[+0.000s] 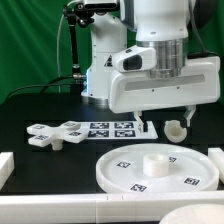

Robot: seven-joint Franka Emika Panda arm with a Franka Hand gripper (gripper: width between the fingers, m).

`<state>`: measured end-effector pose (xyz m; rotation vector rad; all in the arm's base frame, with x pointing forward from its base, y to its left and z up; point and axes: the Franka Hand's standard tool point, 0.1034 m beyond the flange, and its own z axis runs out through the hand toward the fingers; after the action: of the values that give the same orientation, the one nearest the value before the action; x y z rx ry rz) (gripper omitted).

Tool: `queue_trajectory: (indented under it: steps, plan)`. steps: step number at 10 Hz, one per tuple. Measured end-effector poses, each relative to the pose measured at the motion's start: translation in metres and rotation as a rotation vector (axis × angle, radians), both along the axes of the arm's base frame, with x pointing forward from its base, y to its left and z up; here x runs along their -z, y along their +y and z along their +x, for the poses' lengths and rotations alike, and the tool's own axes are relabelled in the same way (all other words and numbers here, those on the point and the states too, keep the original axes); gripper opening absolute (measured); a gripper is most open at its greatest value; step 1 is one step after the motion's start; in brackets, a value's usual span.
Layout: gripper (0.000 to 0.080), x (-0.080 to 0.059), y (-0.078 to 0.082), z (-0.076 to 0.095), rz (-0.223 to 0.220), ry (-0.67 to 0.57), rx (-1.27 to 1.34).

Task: Assemble round table

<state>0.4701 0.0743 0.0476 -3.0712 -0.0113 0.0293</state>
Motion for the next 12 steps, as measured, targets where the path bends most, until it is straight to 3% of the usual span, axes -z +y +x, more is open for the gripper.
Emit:
queue_trajectory:
  steps: [3, 7, 8, 12]
  plan:
    - [0.0649, 0.005, 0.029, -0.012, 0.007, 0.024, 0.217]
    - [0.0649, 0.009, 0.027, -0.016, 0.005, 0.066, 0.156]
    - [0.0649, 0.01, 0.028, -0.025, -0.002, 0.172, 0.127]
    - [0.0649, 0.009, 0.034, -0.022, 0.049, 0.488, 0.038]
